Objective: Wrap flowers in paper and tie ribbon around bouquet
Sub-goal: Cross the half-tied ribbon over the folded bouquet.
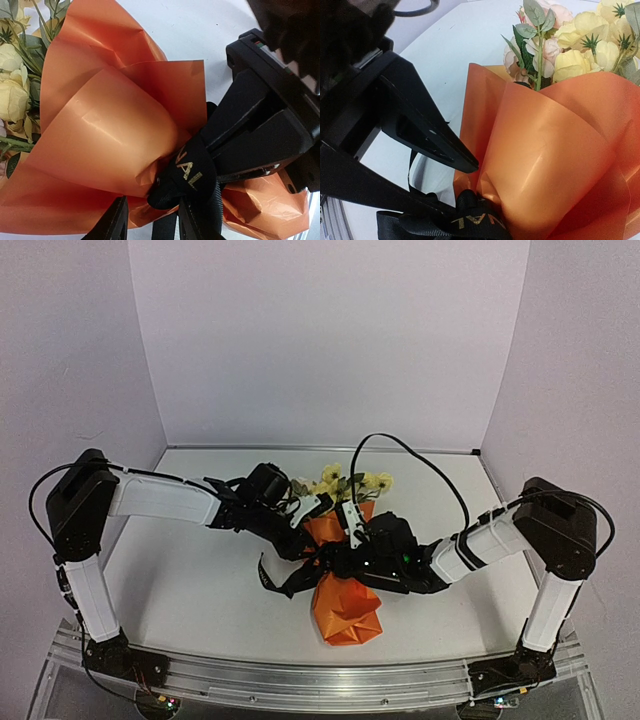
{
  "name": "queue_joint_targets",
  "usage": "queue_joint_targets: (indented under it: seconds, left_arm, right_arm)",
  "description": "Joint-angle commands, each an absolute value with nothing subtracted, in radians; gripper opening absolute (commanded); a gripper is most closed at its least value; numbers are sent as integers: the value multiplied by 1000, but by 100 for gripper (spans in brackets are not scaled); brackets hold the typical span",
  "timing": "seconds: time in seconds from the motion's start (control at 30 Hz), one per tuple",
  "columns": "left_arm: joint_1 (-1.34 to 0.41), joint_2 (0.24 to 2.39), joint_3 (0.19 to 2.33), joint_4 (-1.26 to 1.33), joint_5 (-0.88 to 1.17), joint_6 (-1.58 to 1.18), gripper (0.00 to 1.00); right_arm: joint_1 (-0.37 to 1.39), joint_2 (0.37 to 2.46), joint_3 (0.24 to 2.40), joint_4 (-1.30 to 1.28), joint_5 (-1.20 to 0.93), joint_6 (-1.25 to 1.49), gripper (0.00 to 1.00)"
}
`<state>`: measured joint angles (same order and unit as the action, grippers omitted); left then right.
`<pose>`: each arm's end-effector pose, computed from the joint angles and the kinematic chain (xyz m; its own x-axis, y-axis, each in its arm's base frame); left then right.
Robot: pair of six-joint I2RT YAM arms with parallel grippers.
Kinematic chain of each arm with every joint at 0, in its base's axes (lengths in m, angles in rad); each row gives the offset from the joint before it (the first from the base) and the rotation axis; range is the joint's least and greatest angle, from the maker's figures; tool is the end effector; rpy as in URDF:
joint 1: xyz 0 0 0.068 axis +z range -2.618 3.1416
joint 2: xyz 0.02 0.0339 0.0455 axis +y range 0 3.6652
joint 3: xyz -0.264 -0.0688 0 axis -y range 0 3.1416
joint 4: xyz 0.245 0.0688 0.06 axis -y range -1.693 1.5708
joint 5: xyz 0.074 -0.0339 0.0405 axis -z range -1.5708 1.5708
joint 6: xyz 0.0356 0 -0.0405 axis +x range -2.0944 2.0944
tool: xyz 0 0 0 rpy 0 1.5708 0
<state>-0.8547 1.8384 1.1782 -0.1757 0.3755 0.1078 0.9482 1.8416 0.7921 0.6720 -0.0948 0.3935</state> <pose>0.2474 -0.3042 0.1858 -0.3913 0.6022 -0.6959 0.9106 0.3625 -0.1984 0.2109 0.2996 0.1450 -0.5283 -0.0814 -0.8452 -0.7119 0.5850 0.3887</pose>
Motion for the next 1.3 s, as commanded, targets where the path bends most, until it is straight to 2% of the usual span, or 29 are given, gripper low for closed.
queue_joint_targets:
  seconds: [0.0,0.7,1.1,1.27]
  left_arm:
    - [-856,1765,1191,-145,406,115,39]
    - [-849,1783,1166,-129,451,160,43]
    - [-816,1749,1105,-80,559,173,36]
    - [-794,1722,1078,-58,563,165,40]
  right_arm:
    - [949,1838,823,694,-92,395,0]
    - [947,1826,838,695,-187,391,0]
    - [935,1805,824,695,-232,391,0]
    - [932,1804,821,696,-245,388,0]
